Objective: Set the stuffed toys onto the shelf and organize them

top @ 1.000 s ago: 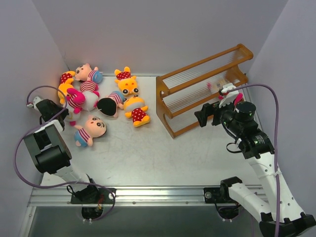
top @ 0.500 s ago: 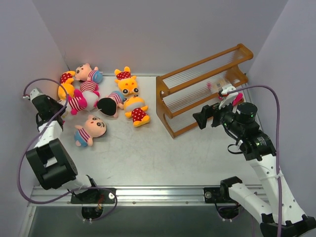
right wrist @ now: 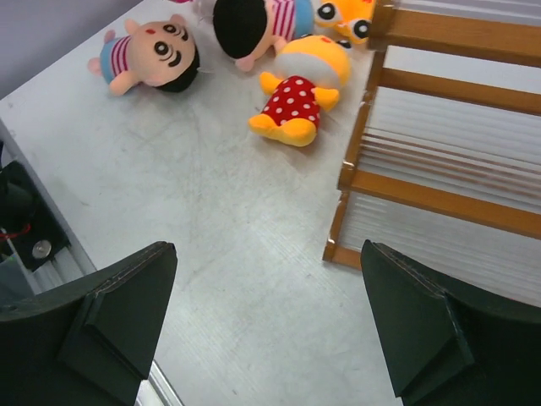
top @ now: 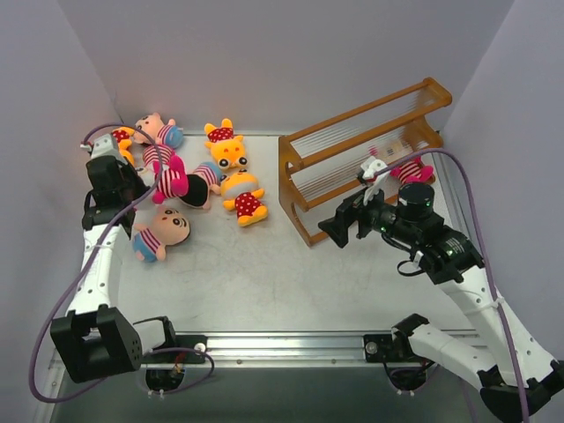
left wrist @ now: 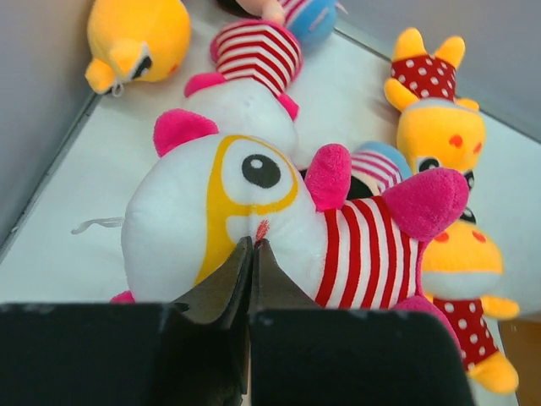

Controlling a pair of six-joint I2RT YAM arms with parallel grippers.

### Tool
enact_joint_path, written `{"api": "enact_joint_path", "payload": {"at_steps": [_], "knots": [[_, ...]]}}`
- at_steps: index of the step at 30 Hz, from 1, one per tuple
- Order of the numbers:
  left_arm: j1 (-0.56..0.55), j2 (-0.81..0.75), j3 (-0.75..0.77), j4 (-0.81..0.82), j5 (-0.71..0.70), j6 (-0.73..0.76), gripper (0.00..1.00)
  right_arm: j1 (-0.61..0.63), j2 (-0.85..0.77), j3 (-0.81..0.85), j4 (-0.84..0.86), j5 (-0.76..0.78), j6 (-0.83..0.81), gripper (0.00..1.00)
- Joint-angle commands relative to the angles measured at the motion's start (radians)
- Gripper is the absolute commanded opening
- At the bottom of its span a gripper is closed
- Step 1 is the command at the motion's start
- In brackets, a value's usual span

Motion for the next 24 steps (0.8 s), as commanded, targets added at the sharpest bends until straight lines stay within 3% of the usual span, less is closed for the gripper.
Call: {"api": "enact_joint_path", "payload": {"at_steps": [1, 6, 13, 24], "knots": [[-0.057, -0.072, 0.063, -0.115, 0.024, 0.049, 0.02, 0.100, 0.051, 0.048, 0.018, 0.041, -0.004, 0.95], [-0.149, -0.127, 0.096, -0.236, 0.098, 0.068, 0.02, 0.336, 0.129, 0.070, 0.082, 0.185, 0.002, 0.92], [-0.269, -0.199, 0.093, -0.358, 0.161, 0.097, 0.02, 0.576, 0.304, 0.120, 0.157, 0.360, -0.055, 0.90], [-0.401, -0.279, 0.051, -0.446, 0.184, 0.079, 0.02, 0.679, 0.549, 0.234, 0.324, 0.460, -0.102, 0.90]]}}
